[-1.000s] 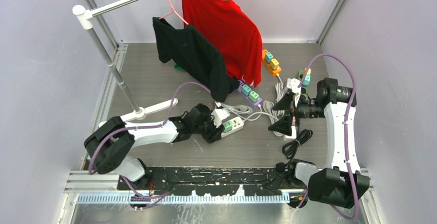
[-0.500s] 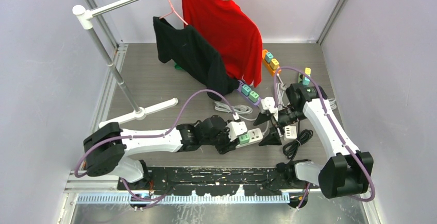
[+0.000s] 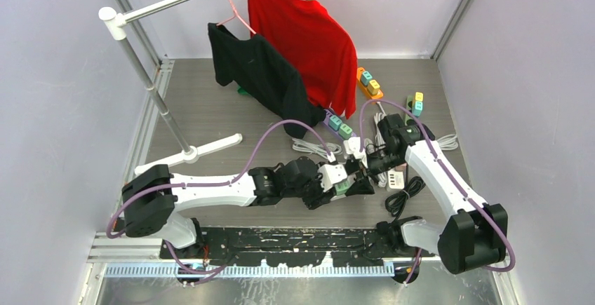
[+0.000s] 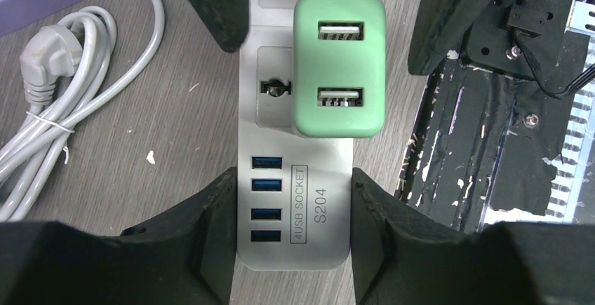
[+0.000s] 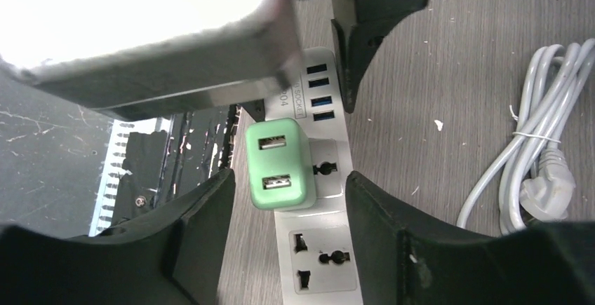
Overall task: Pull the plug off the socket
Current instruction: Remove the plug from the socket, then place the socket at the center of the board.
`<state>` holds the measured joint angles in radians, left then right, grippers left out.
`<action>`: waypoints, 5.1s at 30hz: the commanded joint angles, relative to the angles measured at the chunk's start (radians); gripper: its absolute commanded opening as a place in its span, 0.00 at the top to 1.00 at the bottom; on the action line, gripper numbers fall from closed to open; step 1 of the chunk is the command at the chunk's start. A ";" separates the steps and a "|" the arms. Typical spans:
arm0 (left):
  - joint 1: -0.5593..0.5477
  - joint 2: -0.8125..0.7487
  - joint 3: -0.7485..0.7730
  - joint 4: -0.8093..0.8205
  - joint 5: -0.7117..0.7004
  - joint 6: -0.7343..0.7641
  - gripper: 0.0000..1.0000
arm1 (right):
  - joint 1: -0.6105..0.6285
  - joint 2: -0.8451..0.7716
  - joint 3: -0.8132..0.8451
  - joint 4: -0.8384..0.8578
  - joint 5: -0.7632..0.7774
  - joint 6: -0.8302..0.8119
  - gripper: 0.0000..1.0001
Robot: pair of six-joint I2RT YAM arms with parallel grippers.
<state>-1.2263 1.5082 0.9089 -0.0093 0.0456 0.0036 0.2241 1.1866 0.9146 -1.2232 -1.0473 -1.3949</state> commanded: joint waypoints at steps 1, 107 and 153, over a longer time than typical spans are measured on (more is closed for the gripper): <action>-0.015 -0.018 0.050 0.083 0.045 -0.022 1.00 | 0.027 -0.032 -0.009 -0.048 -0.008 -0.111 0.39; 0.323 -0.258 -0.483 0.229 -0.033 -1.561 1.00 | -0.108 -0.123 -0.127 0.861 -0.045 1.348 0.99; 0.923 -1.227 -0.902 -0.155 -0.247 -1.621 0.98 | -0.193 -0.147 -0.283 0.970 -0.075 1.444 0.99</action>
<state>-0.3130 0.3492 0.0120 -0.0551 -0.1062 -1.5635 0.0353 1.0515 0.6258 -0.3046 -1.0946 0.0334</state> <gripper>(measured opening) 0.355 0.379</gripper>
